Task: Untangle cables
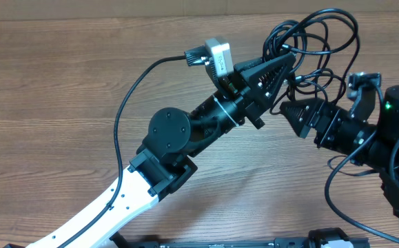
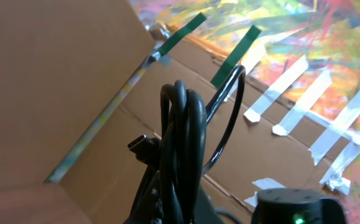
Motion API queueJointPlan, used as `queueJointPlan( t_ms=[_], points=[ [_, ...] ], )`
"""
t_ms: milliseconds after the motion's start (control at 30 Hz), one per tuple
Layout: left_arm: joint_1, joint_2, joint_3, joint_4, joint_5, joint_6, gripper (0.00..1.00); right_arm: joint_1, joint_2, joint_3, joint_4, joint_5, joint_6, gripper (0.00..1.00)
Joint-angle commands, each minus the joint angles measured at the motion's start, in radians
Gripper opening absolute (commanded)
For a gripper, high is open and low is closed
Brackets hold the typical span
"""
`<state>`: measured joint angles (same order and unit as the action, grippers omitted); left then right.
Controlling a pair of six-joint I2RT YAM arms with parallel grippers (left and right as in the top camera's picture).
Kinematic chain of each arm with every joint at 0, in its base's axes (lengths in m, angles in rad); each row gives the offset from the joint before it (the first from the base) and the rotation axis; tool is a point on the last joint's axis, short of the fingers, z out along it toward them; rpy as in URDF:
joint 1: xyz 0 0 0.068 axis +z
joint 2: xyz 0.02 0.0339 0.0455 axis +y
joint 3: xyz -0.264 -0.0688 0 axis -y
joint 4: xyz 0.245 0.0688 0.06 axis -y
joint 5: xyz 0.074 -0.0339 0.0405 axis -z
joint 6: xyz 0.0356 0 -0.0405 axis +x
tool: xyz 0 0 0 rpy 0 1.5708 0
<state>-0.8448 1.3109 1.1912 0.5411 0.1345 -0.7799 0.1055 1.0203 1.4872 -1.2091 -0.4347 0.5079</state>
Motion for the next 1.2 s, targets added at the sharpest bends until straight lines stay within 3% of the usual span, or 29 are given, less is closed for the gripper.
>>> queueJointPlan(
  t_ms=[0,700,1167],
  points=[
    [-0.006,-0.015,0.029,-0.014,-0.014,-0.003,0.04,0.0,-0.001,0.005,0.056,0.04,0.045,0.94],
    [-0.008,-0.008,0.029,-0.074,0.077,-0.041,0.04,0.0,0.004,0.005,0.109,0.289,0.128,0.95],
    [-0.008,-0.009,0.029,-0.054,0.071,-0.039,0.04,0.0,0.031,0.005,0.002,0.434,0.141,0.94]
  ],
)
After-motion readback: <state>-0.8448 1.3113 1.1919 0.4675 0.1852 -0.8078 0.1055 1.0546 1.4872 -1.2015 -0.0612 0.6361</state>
